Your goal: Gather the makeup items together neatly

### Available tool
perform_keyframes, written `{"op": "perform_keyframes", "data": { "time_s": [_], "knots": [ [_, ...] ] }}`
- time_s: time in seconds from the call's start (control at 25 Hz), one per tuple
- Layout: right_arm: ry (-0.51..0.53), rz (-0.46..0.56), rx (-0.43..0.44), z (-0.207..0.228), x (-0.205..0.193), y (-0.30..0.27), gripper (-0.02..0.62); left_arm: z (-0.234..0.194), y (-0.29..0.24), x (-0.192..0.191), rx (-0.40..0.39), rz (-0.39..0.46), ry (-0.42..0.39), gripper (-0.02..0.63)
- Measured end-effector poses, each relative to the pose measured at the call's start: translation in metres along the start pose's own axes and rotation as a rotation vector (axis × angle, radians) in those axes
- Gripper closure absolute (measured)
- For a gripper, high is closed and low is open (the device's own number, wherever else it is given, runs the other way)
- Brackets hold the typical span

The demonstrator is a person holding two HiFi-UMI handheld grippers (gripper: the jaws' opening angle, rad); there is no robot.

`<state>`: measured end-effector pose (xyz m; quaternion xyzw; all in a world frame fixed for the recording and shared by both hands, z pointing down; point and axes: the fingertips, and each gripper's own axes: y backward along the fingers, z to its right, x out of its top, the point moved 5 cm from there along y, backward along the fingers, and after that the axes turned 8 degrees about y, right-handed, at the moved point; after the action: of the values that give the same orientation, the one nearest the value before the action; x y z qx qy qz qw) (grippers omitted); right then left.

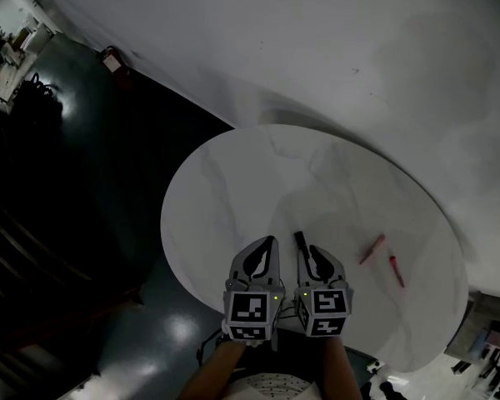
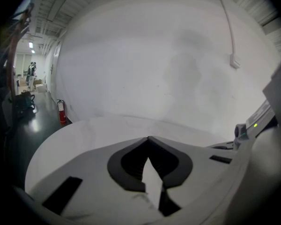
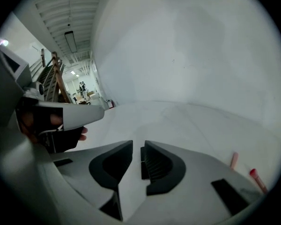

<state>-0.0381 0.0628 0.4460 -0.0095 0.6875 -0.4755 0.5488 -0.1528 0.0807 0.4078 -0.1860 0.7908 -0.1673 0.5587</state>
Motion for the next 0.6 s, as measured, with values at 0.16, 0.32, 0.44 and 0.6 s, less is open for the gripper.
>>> {"op": "perform_keyframes", "data": {
  "time_s": [0.16,0.32,0.44,0.6],
  "knots": [
    [0.010,-0.045,0.010,0.004,-0.011,-0.009,0.492,-0.002,-0.001,-0.013,0.031,-0.019,0.017,0.568],
    [0.027,-0.101,0.033,0.009,-0.022,-0.017,0.479,-0.003,-0.004,-0.022,0.055,-0.036,0.035,0.568],
    [0.039,-0.122,0.039,0.011,-0.026,-0.023,0.479,-0.003,-0.006,-0.029,0.065,-0.047,0.044,0.568],
    [0.048,-0.150,0.054,0.008,-0.030,-0.030,0.479,-0.007,-0.005,-0.036,0.078,-0.056,0.048,0.568]
  ]
}}
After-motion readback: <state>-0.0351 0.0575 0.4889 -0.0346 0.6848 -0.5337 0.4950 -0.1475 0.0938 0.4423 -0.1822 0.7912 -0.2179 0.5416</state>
